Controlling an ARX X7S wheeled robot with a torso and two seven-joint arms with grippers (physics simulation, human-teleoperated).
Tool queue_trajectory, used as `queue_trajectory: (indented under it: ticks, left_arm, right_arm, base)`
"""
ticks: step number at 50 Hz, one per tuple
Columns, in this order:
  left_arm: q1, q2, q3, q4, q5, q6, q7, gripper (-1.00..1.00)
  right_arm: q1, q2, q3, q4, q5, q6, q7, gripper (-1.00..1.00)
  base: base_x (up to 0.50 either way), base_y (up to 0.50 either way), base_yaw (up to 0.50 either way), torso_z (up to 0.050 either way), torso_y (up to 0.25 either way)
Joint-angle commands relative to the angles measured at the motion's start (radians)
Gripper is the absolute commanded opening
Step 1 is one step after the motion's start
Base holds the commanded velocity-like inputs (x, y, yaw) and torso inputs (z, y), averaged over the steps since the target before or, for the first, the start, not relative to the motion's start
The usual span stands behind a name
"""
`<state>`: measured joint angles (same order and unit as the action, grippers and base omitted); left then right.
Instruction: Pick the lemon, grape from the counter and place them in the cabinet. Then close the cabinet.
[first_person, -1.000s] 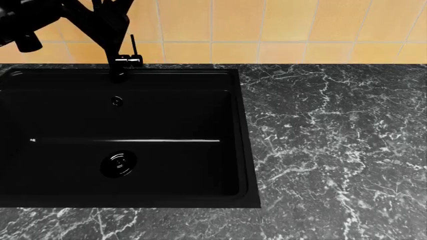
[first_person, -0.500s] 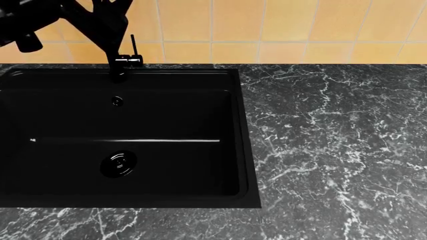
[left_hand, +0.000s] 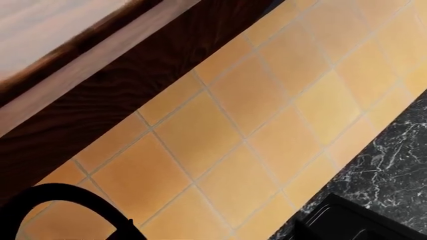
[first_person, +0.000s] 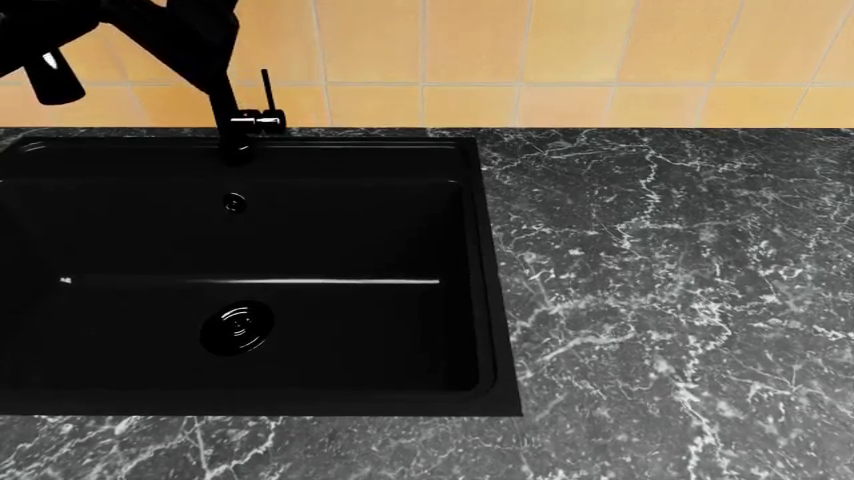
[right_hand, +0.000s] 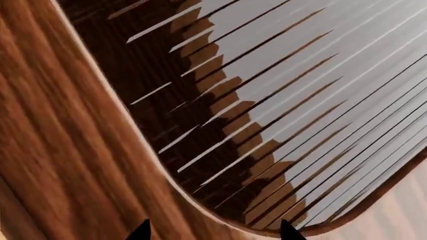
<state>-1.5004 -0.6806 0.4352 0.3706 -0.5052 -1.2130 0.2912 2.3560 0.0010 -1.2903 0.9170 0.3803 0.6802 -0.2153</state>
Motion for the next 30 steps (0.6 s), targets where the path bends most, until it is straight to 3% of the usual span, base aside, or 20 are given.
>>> queue_trajectory:
  ticks: [1, 10, 30]
  left_arm:
    - [-0.001, 0.008, -0.017, -0.017, 0.013, 0.010, -0.028, 1.00]
    - [-0.010, 0.014, -0.031, -0.031, 0.026, 0.012, -0.054, 1.00]
    - [-0.022, 0.015, -0.062, -0.065, 0.052, 0.021, -0.100, 1.00]
  right_arm:
    - [-0.014, 0.064, 0.169, -0.078, -0.079, 0.125, -0.014, 1.00]
    - [-0.051, 0.237, 0.259, -0.499, -0.043, 0.352, 0.094, 1.00]
    - [-0.091, 0.430, 0.431, -0.937, 0.000, 0.590, 0.212, 1.00]
  base:
    - [0.00, 0.00, 0.00, 0.000, 0.000]
    - [0.00, 0.00, 0.00, 0.000, 0.000]
    - [0.00, 0.00, 0.00, 0.000, 0.000]
